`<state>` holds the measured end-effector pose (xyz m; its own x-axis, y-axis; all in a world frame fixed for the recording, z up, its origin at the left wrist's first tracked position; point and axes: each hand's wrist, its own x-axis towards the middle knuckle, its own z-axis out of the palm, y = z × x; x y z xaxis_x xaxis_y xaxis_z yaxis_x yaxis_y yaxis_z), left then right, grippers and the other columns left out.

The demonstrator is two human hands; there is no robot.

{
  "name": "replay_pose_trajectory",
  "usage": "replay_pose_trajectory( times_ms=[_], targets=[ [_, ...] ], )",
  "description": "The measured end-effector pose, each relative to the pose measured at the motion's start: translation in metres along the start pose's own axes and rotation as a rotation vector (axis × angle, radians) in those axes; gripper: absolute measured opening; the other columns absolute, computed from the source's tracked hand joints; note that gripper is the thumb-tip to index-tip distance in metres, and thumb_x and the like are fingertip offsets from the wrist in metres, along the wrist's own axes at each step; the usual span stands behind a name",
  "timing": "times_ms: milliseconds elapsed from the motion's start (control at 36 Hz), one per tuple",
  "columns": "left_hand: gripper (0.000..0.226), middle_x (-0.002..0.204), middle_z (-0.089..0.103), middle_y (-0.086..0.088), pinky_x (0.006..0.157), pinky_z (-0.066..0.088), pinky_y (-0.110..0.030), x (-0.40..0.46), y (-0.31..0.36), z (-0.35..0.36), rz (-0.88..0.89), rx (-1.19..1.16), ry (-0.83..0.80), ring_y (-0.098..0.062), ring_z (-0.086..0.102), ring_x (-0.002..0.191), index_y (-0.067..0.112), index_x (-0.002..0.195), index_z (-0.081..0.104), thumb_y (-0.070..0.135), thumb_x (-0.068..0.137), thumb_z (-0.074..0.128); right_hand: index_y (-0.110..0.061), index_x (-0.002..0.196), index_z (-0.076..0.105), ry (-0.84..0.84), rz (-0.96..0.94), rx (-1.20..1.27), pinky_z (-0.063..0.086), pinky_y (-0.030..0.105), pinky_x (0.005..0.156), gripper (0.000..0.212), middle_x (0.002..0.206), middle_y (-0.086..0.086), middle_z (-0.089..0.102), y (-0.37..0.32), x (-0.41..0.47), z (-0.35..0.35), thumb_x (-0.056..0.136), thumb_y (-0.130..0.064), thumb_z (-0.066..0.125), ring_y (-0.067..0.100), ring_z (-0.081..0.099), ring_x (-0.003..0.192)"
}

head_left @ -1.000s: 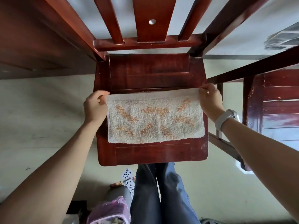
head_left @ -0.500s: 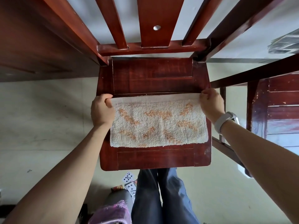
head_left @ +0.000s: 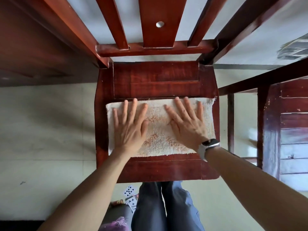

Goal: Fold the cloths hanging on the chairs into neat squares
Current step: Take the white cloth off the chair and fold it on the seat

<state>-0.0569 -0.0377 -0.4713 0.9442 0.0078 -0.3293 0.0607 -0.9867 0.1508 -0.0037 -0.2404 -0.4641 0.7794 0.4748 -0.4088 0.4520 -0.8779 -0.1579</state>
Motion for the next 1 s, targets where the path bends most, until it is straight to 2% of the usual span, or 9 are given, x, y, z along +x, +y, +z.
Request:
replay_pose_trajectory(
  times_ms=[83,194,306,389,472,583,806,917,1000],
  targets=[
    [0.056,0.154,0.012,-0.006,0.113,0.001,-0.054,0.003,-0.014,0.005,-0.017,0.030,0.033,-0.028,0.007,0.143,0.029,0.145,0.019,0.049,0.093,0.021,-0.038,0.145,0.011,0.036,0.062,0.013,0.006,0.059,0.113,0.051,0.154,0.004,0.014,0.017,0.004,0.005,0.094,-0.043,0.014,0.031,0.010,0.142],
    [0.058,0.155,0.008,-0.008,0.113,0.002,-0.054,0.001,-0.029,0.004,-0.162,-0.071,0.043,-0.029,0.002,0.143,0.027,0.146,0.014,0.050,0.092,0.014,-0.031,0.146,0.011,0.089,0.269,0.075,0.000,0.055,0.113,0.055,0.156,0.004,0.010,0.040,-0.001,0.000,0.092,-0.043,0.013,0.027,0.006,0.144],
    [0.061,0.156,0.001,-0.007,0.114,-0.001,-0.054,-0.004,-0.031,-0.005,-0.207,-0.069,0.016,-0.025,-0.005,0.143,0.028,0.146,0.004,0.052,0.090,0.007,-0.025,0.147,0.004,0.090,0.360,0.195,-0.004,0.050,0.115,0.057,0.157,0.002,0.000,0.060,-0.015,-0.008,0.093,-0.044,0.009,0.018,-0.003,0.144],
    [0.063,0.155,-0.001,-0.009,0.111,-0.003,-0.057,-0.011,-0.018,-0.014,-0.224,-0.086,0.040,-0.029,-0.007,0.142,0.026,0.147,0.006,0.052,0.090,0.011,-0.013,0.145,0.021,0.209,0.459,0.380,0.012,0.043,0.115,0.052,0.154,0.009,0.018,0.058,-0.034,-0.017,0.097,-0.030,0.031,0.024,0.015,0.142],
    [0.061,0.155,-0.003,-0.007,0.111,-0.005,-0.058,-0.024,0.007,-0.014,-0.113,-0.058,0.032,-0.030,-0.006,0.142,0.030,0.145,0.004,0.053,0.090,0.015,-0.005,0.124,0.049,0.309,0.592,0.560,0.034,0.036,0.097,0.034,0.125,0.017,0.049,0.048,-0.050,-0.019,0.093,-0.018,0.046,0.031,0.045,0.116],
    [0.058,0.155,0.003,-0.007,0.109,-0.003,-0.061,-0.040,0.040,0.001,-0.036,-0.032,-0.020,-0.031,-0.001,0.142,0.035,0.144,0.007,0.051,0.090,0.020,-0.003,0.103,0.059,0.222,0.740,0.701,0.036,0.027,0.073,0.027,0.104,0.014,0.061,0.040,-0.053,-0.009,0.092,-0.026,0.050,0.028,0.055,0.093],
    [0.060,0.152,-0.003,-0.008,0.106,-0.004,-0.060,-0.045,0.039,0.016,-0.095,-0.007,-0.055,-0.034,-0.003,0.139,0.033,0.143,0.009,0.056,0.088,0.017,-0.003,0.080,0.057,0.073,0.882,0.644,0.042,0.035,0.065,0.030,0.082,0.014,0.056,0.044,-0.035,0.009,0.087,-0.031,0.049,0.032,0.055,0.082],
    [0.061,0.152,-0.011,-0.006,0.107,-0.008,-0.058,-0.043,0.037,0.013,-0.094,-0.013,-0.098,-0.033,-0.009,0.140,0.035,0.142,0.005,0.059,0.086,0.010,0.001,0.088,0.060,0.009,0.881,0.591,0.037,0.035,0.075,0.028,0.095,0.016,0.057,0.039,-0.029,0.006,0.086,-0.023,0.045,0.034,0.050,0.096],
    [0.062,0.154,-0.006,-0.007,0.107,-0.006,-0.058,-0.043,0.037,0.008,-0.086,-0.062,-0.110,-0.034,-0.006,0.141,0.035,0.144,0.008,0.056,0.086,0.015,-0.008,0.081,0.052,0.051,0.862,0.702,0.038,0.029,0.061,0.012,0.075,0.008,0.053,0.036,-0.034,-0.003,0.081,-0.020,0.048,0.027,0.051,0.074]
  ],
)
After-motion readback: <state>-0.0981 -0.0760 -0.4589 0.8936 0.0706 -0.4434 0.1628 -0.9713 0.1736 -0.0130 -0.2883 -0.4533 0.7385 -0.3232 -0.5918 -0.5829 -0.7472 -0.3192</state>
